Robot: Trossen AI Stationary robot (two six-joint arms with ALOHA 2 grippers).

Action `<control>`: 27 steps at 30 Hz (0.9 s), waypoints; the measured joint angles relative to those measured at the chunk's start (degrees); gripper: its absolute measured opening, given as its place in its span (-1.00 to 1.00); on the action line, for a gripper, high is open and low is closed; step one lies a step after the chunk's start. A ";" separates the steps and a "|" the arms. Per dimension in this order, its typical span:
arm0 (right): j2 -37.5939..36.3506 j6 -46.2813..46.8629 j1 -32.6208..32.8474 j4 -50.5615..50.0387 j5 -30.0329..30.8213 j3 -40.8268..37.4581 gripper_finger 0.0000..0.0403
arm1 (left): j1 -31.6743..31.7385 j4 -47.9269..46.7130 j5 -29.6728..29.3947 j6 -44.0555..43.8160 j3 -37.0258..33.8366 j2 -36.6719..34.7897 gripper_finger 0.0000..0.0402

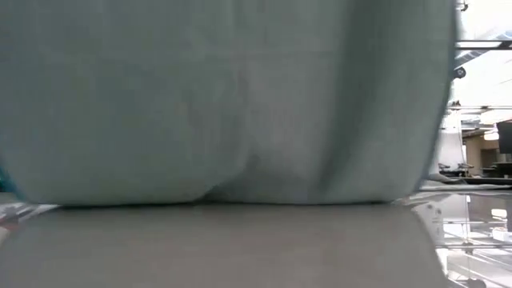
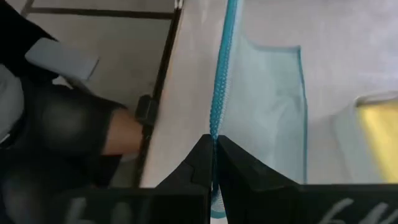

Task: Fold microfiber towels
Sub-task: Fold the light blue towel

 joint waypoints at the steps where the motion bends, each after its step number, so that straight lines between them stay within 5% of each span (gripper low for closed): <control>1: 0.00 1.26 0.86 0.23 0.03 -0.83 -0.96 | -0.70 1.37 -0.08 -0.11 0.01 0.74 -1.00; 12: 0.15 11.19 5.58 16.35 -0.79 -21.44 -0.96 | -4.15 11.06 0.07 -0.04 -0.80 14.97 -1.00; 27: 0.14 15.05 -5.98 28.88 -7.64 -43.91 -0.96 | 0.52 15.76 0.26 -7.62 -12.26 24.90 -1.00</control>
